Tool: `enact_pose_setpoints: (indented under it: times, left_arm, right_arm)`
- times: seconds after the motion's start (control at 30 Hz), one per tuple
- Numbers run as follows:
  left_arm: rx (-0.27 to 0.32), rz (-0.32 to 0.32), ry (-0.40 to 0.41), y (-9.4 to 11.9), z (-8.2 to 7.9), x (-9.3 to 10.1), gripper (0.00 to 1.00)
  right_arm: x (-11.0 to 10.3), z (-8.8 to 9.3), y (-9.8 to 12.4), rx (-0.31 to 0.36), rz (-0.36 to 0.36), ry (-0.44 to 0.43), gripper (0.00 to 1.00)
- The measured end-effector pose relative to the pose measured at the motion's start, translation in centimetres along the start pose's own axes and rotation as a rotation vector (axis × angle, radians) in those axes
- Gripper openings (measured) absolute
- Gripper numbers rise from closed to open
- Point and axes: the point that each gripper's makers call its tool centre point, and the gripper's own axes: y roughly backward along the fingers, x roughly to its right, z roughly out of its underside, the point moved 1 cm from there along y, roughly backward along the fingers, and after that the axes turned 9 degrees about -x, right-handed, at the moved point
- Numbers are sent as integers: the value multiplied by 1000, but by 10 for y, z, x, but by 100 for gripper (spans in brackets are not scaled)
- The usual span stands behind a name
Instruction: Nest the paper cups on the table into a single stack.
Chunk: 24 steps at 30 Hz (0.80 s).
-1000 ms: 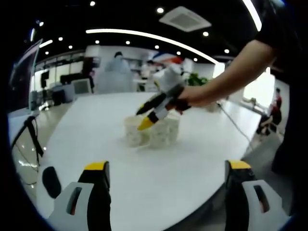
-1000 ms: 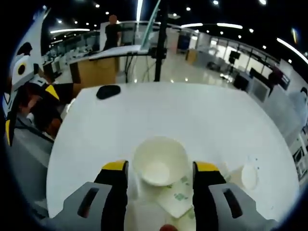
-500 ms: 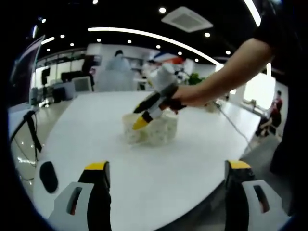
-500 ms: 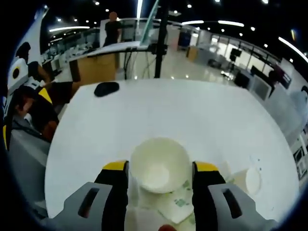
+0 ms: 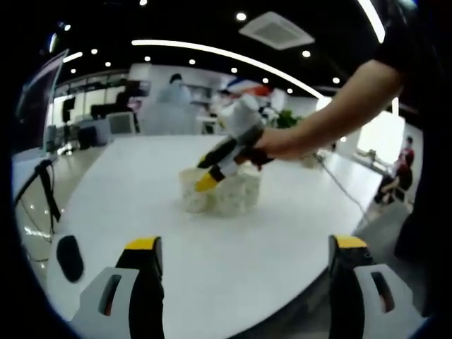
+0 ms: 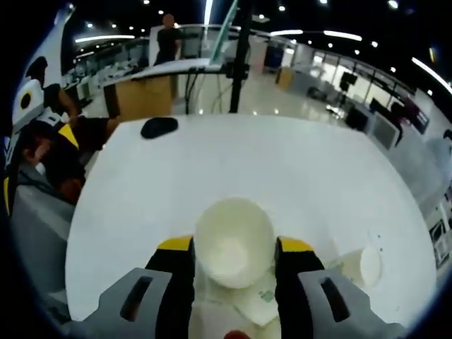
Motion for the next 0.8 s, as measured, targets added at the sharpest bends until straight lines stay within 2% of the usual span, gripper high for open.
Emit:
enact_pose_setpoints:
  times: [0.33,0.8]
  left_arm:
    - [-1,-7,-4,3,1,-2,98]
    - [7,2,-39,4,-10,5,99]
  right_arm:
    - [-5,-6,9,17,2,5,41]
    - [-12,-22,40,73,15,0,41]
